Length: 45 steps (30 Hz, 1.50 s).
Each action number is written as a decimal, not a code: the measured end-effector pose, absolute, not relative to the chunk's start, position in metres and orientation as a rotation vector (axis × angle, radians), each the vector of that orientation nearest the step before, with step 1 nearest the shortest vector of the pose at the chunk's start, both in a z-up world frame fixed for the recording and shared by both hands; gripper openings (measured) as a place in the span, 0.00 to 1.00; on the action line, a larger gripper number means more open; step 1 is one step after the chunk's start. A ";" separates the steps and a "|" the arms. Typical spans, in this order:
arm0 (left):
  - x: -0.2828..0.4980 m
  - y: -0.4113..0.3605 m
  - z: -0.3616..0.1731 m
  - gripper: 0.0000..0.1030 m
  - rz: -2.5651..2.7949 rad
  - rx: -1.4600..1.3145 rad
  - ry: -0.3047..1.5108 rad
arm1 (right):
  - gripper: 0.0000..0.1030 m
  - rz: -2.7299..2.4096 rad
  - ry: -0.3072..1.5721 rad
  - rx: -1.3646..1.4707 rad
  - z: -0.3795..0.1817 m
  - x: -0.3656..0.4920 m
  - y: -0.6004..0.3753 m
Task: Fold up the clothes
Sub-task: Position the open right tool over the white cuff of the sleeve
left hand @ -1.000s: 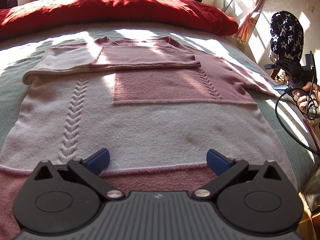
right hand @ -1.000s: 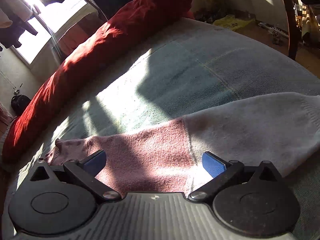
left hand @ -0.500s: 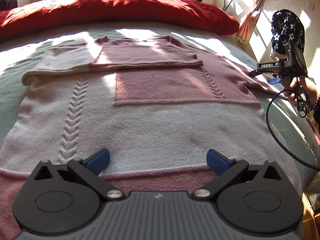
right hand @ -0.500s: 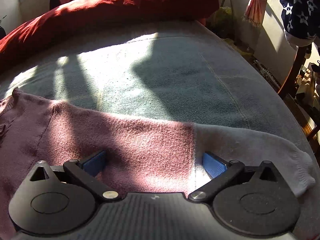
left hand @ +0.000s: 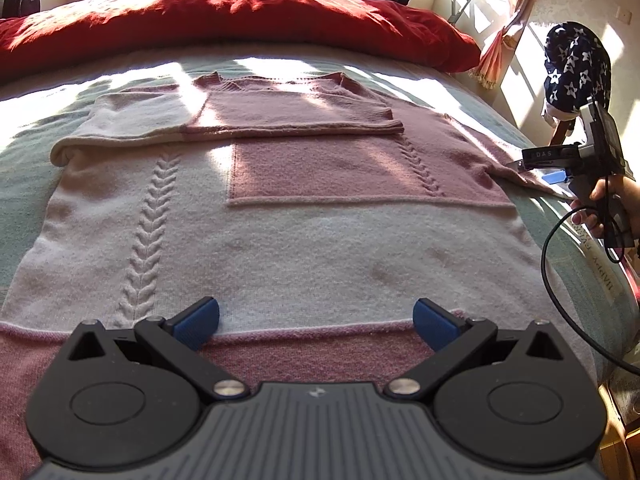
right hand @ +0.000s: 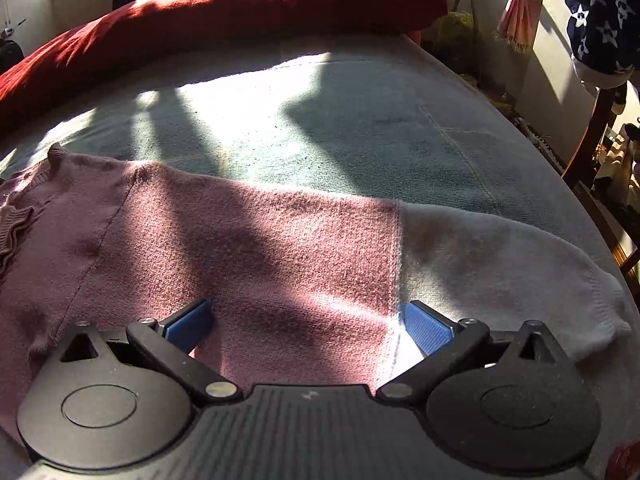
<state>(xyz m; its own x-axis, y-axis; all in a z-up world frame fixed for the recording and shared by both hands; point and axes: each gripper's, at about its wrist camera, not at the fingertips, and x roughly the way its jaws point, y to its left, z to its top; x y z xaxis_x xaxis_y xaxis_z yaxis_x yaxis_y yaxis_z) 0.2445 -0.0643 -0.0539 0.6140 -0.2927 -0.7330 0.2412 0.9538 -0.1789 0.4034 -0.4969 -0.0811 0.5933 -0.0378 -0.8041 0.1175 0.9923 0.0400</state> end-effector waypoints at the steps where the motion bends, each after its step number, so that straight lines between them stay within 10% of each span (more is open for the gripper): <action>1: 0.243 -0.065 -0.052 0.99 -0.310 -0.064 0.855 | 1.00 -0.093 0.940 0.084 -0.080 0.403 -0.496; 45: 0.245 -0.112 -0.046 0.99 -0.355 0.038 0.876 | 1.00 -0.006 0.768 0.383 -0.042 0.355 -0.575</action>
